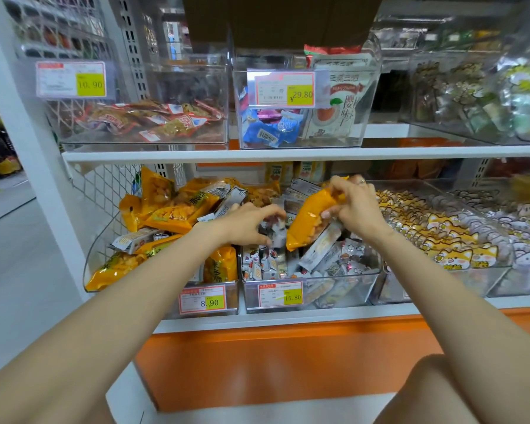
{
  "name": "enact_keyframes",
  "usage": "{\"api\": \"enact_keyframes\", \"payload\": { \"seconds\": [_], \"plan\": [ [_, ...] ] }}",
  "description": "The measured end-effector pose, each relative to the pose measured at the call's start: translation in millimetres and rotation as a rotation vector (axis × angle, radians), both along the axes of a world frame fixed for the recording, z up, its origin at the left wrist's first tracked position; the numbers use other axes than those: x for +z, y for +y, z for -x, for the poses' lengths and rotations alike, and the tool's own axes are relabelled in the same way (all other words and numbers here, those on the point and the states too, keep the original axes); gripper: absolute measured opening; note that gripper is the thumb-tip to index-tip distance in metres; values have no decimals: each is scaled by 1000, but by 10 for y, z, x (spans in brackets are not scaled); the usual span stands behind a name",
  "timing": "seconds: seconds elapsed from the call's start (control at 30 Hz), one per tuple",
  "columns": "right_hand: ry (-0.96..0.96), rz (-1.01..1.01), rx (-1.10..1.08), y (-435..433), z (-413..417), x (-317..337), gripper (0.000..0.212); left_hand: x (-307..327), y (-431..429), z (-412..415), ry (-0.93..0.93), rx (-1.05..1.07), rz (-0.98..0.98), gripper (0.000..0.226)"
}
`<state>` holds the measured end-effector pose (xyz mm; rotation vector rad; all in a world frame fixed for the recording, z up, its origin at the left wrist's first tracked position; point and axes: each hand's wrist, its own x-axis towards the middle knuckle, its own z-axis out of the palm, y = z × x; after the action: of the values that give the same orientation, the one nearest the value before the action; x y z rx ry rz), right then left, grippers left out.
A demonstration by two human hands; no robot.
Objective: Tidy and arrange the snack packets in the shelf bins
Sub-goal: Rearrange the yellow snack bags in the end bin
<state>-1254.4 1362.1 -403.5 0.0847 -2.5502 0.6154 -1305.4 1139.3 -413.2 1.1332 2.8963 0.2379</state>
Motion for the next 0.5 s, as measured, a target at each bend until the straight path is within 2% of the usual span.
{"api": "enact_keyframes", "payload": {
  "seconds": [0.1, 0.2, 0.3, 0.4, 0.5],
  "plan": [
    [11, 145, -12, 121, -22, 15, 32, -19, 18, -33, -48, -55, -128, 49],
    [81, 324, 8, 183, -76, 64, 33, 1, 60, -39, 70, -8, -242, 56],
    [131, 455, 37, 193, -132, 112, 33, 20, 70, 15, 138, 113, -120, 64],
    [164, 543, 64, 152, -166, 115, 32, -28, 54, 39, 9, 63, -17, 62],
    [147, 596, 86, 115, -84, 30, 31, -25, -17, -27, -7, 36, -207, 61]
  ]
}}
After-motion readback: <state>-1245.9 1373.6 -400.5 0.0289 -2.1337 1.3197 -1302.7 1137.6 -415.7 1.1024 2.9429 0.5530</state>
